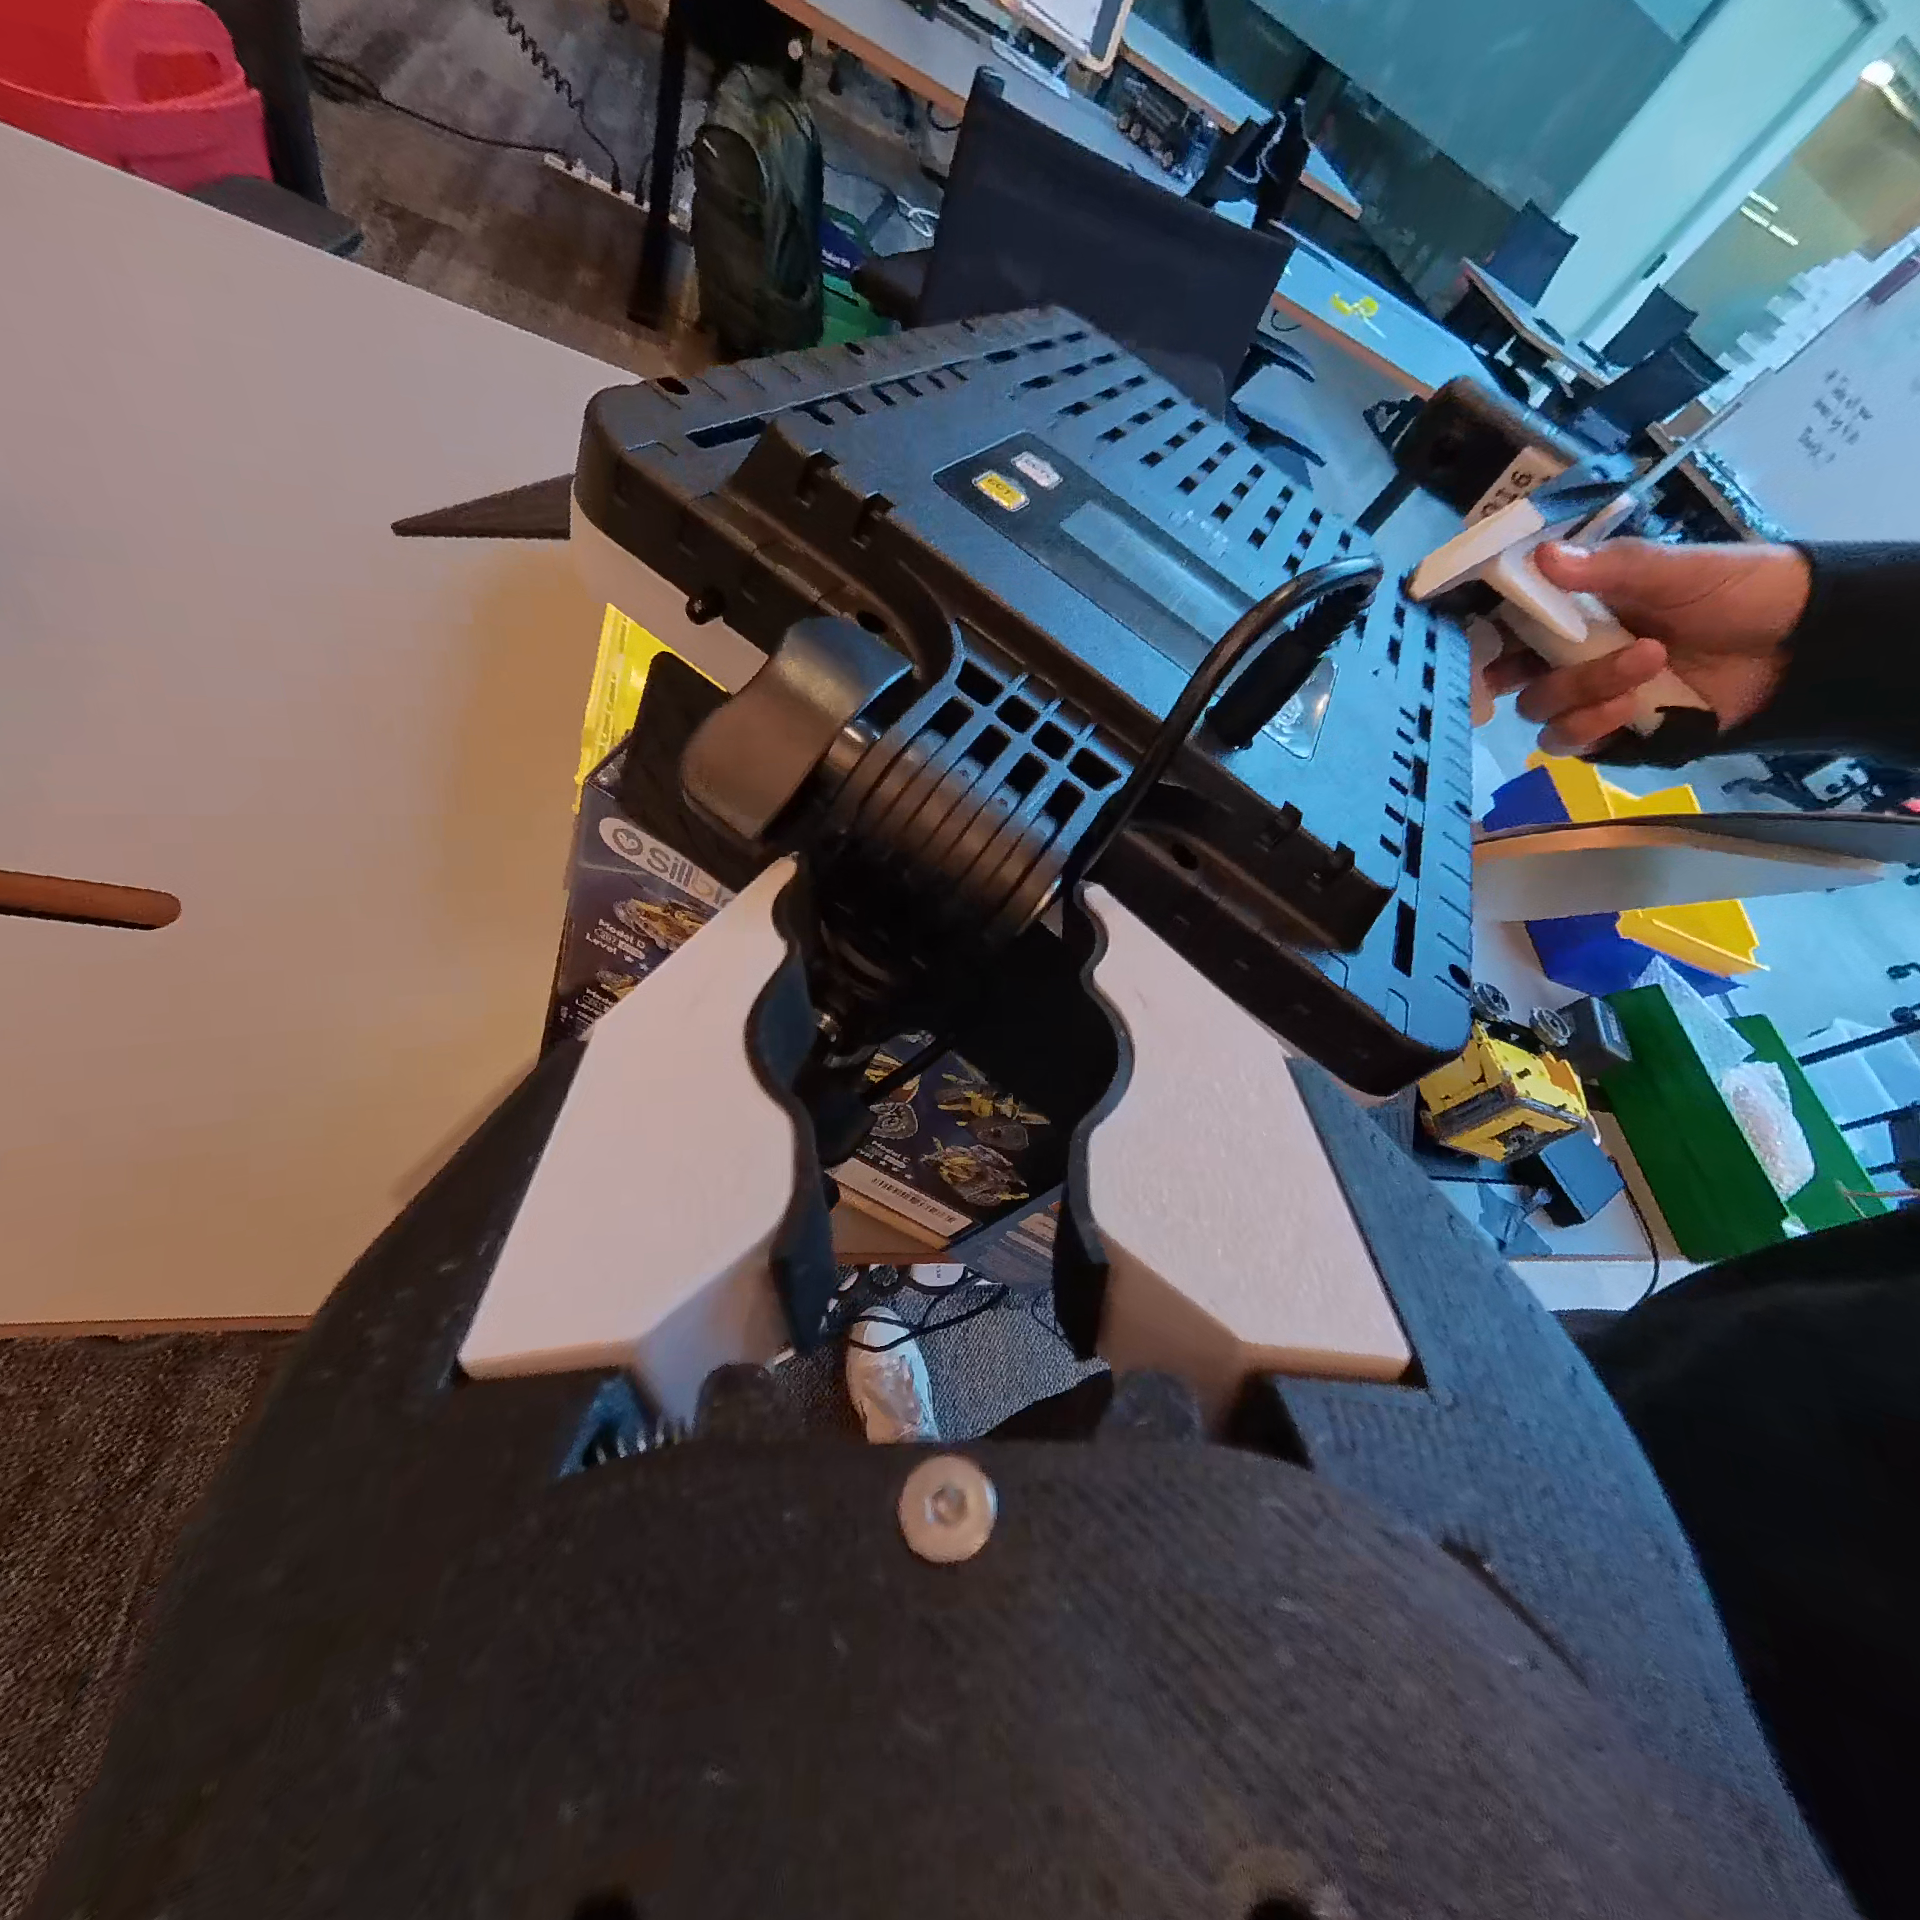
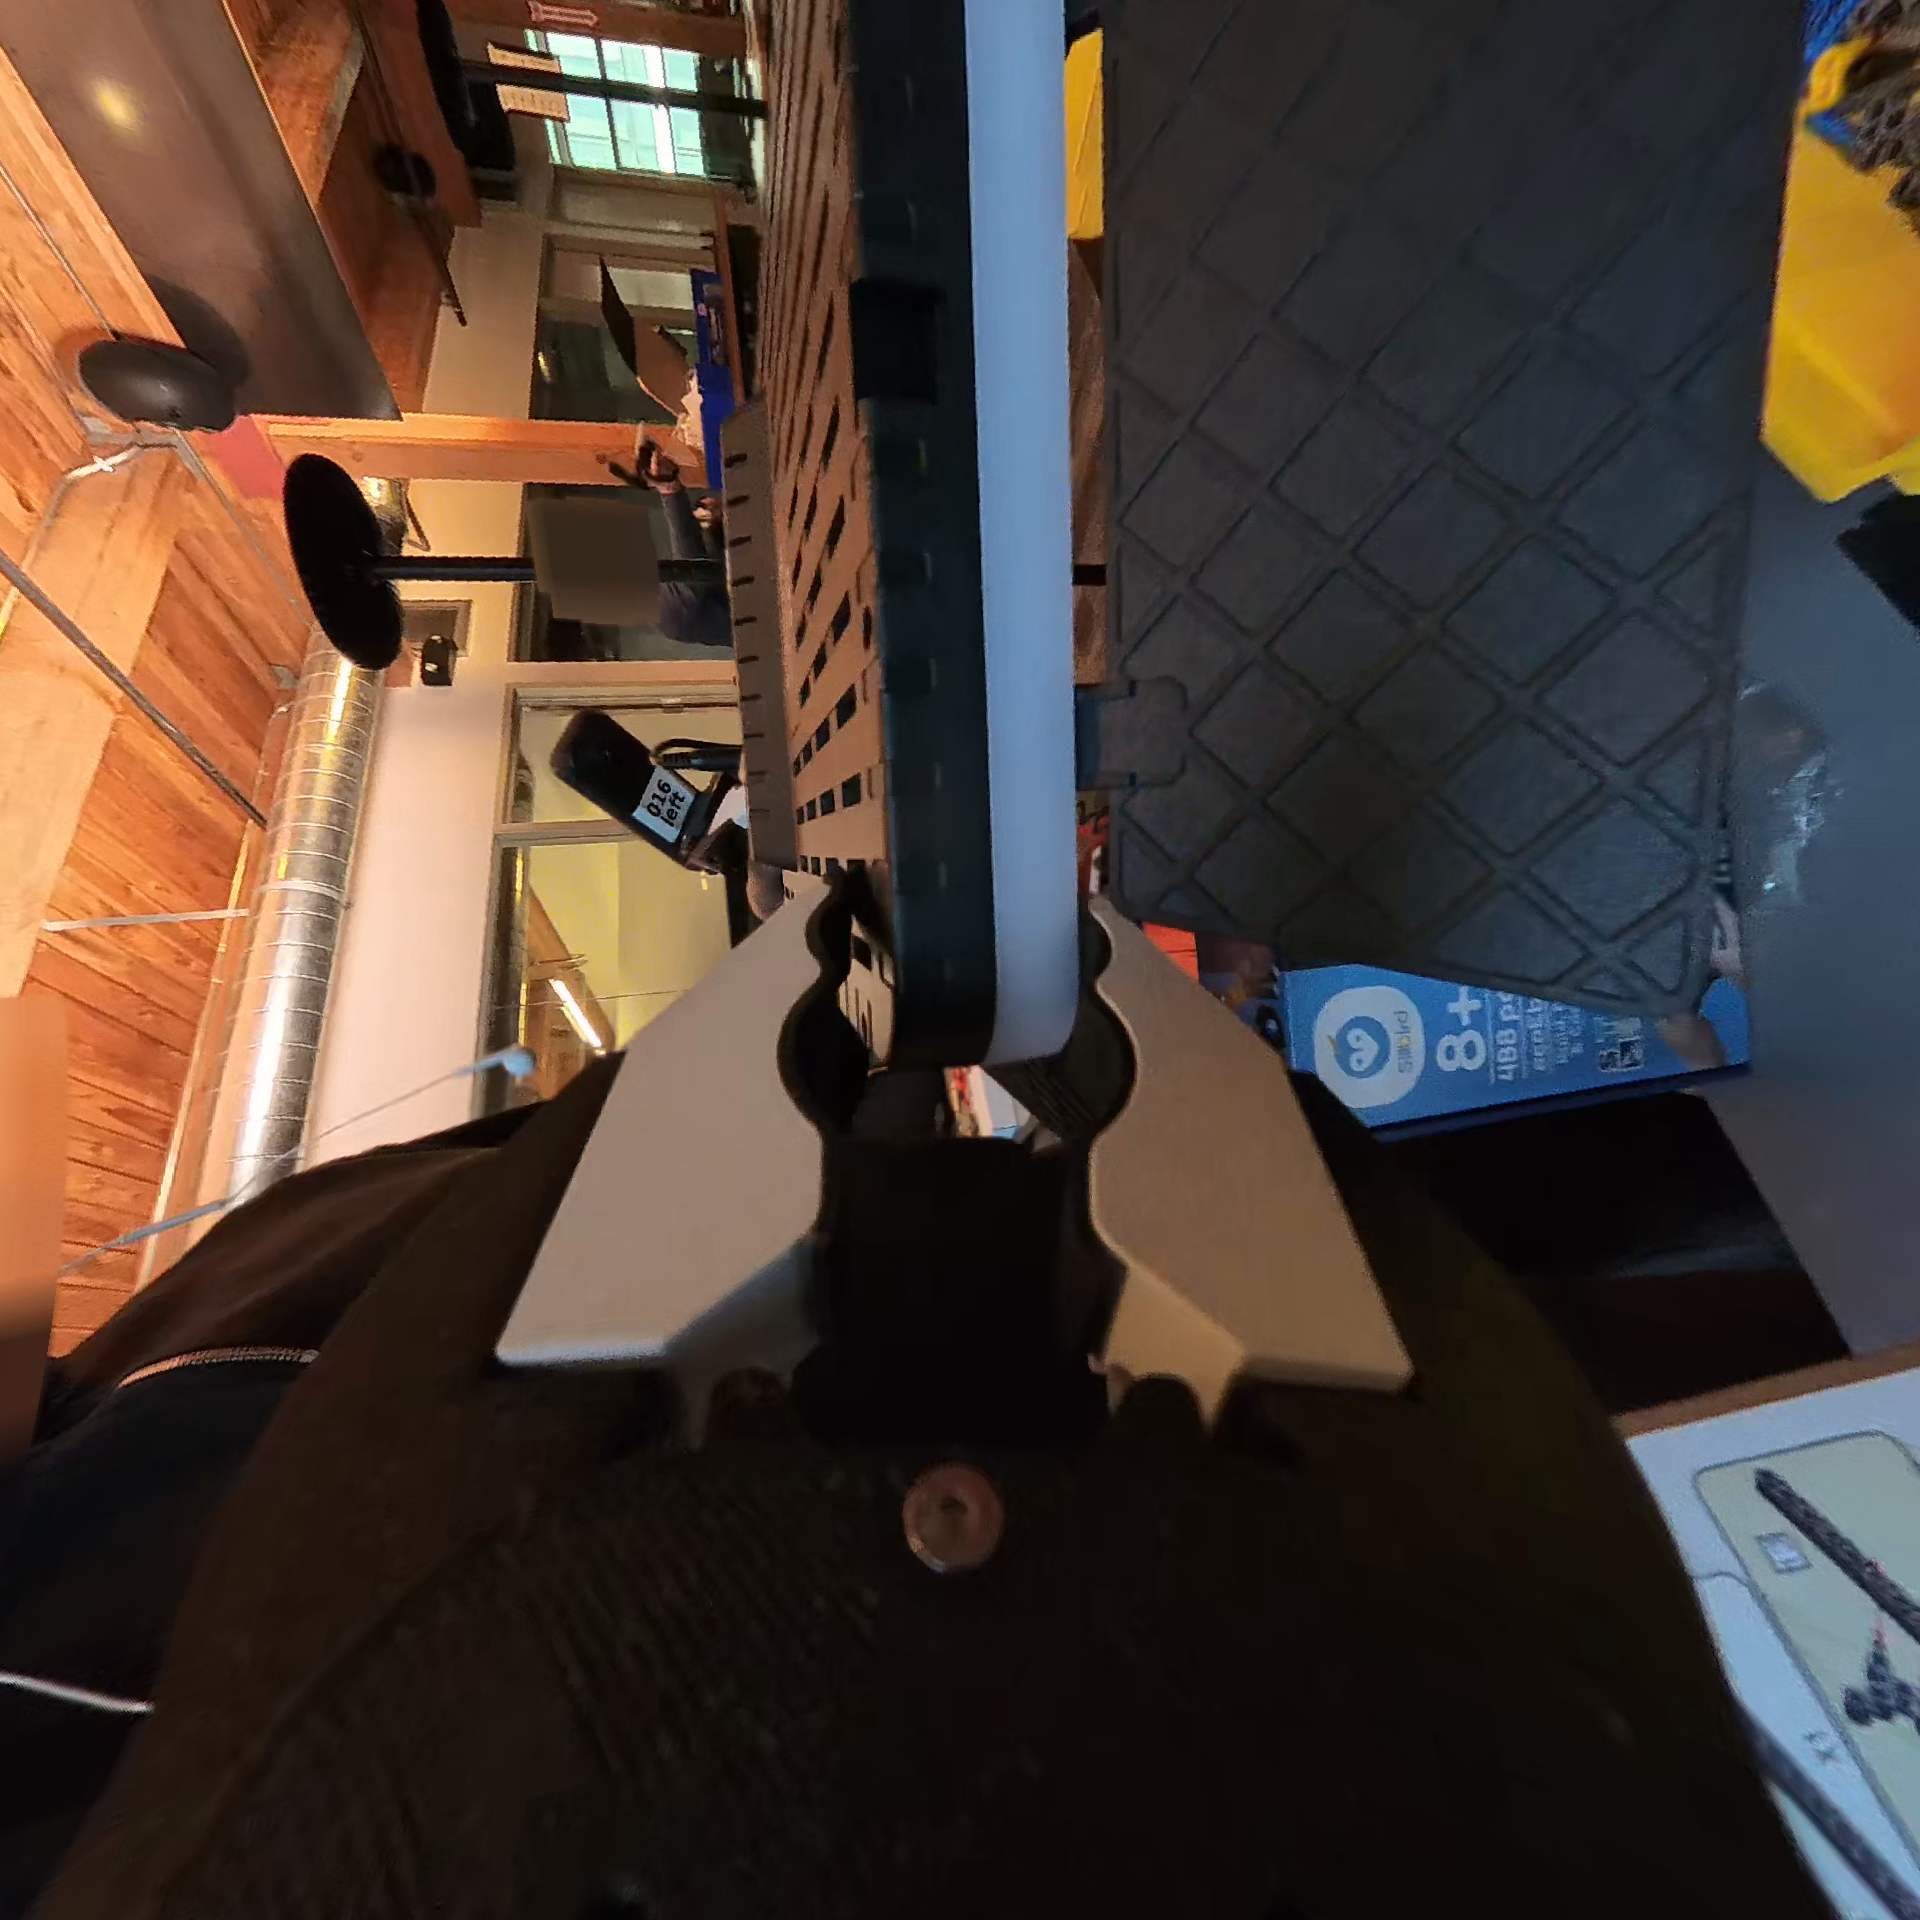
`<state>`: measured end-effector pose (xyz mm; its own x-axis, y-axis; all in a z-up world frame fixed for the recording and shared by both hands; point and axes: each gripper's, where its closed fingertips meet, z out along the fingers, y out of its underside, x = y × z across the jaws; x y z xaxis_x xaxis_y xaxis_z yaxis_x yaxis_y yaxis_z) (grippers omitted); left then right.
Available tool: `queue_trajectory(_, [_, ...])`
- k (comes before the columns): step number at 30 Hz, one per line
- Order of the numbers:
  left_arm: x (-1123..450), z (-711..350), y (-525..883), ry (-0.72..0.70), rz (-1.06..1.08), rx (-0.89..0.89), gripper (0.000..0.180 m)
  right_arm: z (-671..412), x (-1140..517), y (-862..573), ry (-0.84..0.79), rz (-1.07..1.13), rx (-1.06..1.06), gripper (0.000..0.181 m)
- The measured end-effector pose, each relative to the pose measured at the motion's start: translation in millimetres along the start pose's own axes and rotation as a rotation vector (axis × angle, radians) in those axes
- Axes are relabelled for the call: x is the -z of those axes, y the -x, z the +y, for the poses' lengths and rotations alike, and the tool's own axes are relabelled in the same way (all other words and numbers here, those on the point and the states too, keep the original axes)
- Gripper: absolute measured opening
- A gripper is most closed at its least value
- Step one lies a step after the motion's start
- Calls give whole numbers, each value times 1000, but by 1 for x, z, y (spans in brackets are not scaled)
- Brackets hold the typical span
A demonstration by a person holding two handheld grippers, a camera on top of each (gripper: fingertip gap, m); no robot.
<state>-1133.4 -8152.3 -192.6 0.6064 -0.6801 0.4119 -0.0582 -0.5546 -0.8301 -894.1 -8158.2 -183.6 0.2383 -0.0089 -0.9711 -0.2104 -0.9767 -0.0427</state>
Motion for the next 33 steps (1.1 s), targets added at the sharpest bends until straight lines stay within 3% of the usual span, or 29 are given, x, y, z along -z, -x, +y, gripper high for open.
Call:
queue_trajectory(7, [-1, 2, 1, 29, 0, -48, 43, -2, 13, 50, -31, 101, 145, 38])
queue_trajectory(13, [0, 3, 1, 16, 14, -67, 44, 5, 17, 123, 1, 253, 405, 38])
queue_trajectory(20, [-5, 1, 0, 10, 1, -106, 42, -3, 23, 100, -48, 110, 264, 36])
queue_trajectory(26, [-5, 4, 0, 17, -14, -92, 40, 0, 18, 34, -10, -33, -1, 35])
queue_trajectory(33, [-3, 4, 3, 25, -21, -84, 42, 0, 17, 61, 13, 75, 136, 36])
